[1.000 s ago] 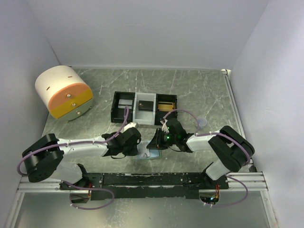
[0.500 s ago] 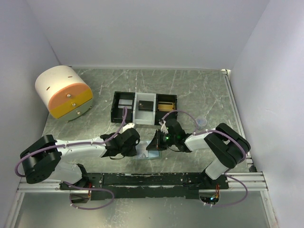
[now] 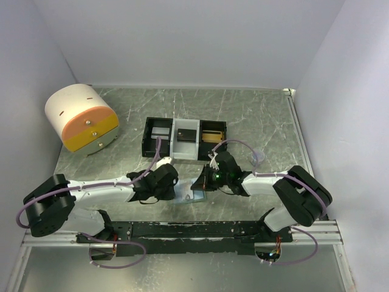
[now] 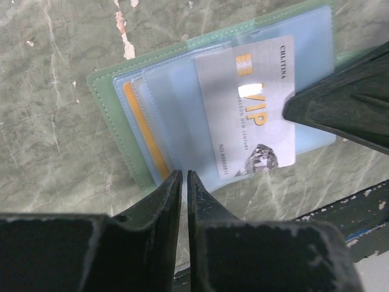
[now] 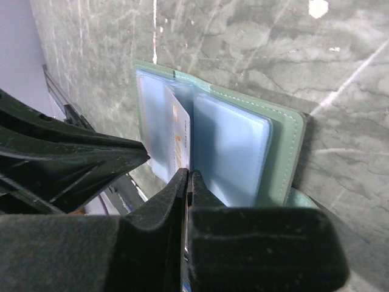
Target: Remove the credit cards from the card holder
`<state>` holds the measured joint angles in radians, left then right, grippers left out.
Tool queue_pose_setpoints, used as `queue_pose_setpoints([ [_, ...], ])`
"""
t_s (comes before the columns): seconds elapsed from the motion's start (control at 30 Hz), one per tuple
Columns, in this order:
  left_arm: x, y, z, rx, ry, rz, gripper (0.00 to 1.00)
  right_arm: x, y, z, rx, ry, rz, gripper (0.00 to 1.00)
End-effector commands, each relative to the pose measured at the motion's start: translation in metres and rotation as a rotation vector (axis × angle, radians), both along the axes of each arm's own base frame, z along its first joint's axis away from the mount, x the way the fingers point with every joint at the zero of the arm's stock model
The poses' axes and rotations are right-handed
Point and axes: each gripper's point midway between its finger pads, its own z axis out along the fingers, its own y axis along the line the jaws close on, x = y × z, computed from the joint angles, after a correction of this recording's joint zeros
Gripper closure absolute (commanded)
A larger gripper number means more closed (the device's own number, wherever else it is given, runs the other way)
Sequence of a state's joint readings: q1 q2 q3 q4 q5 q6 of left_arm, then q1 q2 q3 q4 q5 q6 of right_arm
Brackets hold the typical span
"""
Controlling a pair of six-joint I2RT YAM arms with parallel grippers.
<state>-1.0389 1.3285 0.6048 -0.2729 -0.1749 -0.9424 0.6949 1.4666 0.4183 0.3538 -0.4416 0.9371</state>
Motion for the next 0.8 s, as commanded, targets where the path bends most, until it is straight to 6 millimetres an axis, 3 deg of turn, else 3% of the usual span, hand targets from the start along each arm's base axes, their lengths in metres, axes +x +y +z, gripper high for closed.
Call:
queue_pose_setpoints([
  [0.0,0.004,-0.019,0.024,-0.087,-0.043,-0.044,0.77,-0.006,-0.008,-0.011,-0.019,0.019,-0.005,1.0],
  [0.1,0.009,-0.041,0.049,-0.184,-0.089,-0.09,0.69,-0.006,-0.009,-0.012,-0.022,0.019,-0.009,1.0],
  [0.2,0.013,-0.052,0.054,-0.212,-0.107,-0.116,0.65,-0.005,-0.009,-0.012,-0.026,0.018,-0.014,1.0],
  [0.53,0.002,-0.03,-0.003,-0.048,0.015,-0.059,0.78,-0.003,-0.007,-0.007,-0.009,0.012,-0.017,1.0],
  [0.77,-0.002,-0.016,-0.01,0.0,0.024,-0.038,0.84,-0.005,0.0,0.0,0.056,0.022,-0.008,0.91],
])
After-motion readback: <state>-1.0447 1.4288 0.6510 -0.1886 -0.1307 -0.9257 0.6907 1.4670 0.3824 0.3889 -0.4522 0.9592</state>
